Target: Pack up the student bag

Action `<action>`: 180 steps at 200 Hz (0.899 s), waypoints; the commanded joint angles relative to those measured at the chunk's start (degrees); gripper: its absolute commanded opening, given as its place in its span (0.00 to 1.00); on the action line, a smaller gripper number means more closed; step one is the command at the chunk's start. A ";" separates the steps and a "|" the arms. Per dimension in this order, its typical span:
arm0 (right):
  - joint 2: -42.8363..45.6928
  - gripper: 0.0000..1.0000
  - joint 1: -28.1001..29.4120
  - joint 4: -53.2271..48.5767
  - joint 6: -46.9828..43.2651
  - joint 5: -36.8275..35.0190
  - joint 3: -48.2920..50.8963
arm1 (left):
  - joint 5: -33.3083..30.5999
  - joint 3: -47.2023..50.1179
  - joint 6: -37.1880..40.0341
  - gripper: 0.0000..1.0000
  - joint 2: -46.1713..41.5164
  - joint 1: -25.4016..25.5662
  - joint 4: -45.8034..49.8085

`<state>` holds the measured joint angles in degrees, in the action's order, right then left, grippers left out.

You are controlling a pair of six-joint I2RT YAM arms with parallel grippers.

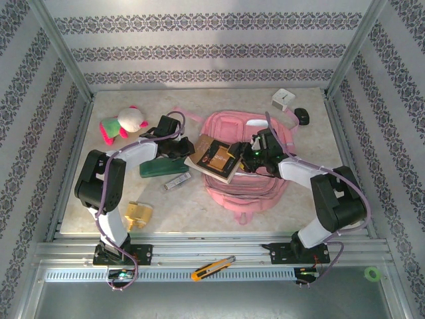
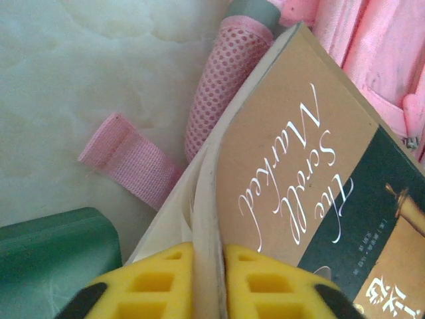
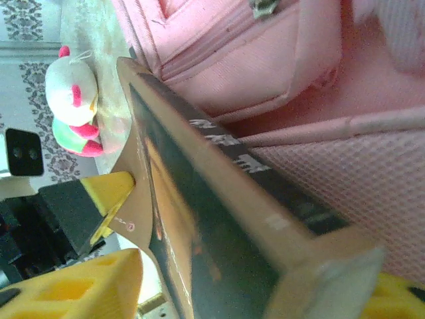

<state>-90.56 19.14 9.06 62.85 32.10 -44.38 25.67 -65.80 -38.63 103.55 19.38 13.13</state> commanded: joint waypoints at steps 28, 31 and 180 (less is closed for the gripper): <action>1.36 0.34 -0.31 1.13 0.49 -1.50 0.76 | -7.89 -1.90 3.94 0.45 -3.80 -0.64 8.87; 1.50 0.34 -0.40 0.88 0.42 -1.59 0.85 | -8.44 -1.96 4.27 0.46 -4.20 -0.70 9.49; 21.98 0.00 2.79 -18.87 -39.58 -0.79 -10.70 | 8.93 -2.51 55.94 0.77 -33.36 -1.96 18.91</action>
<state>-76.58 20.16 -2.81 44.36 30.22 -48.93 23.31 -64.82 -5.56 74.17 17.87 24.91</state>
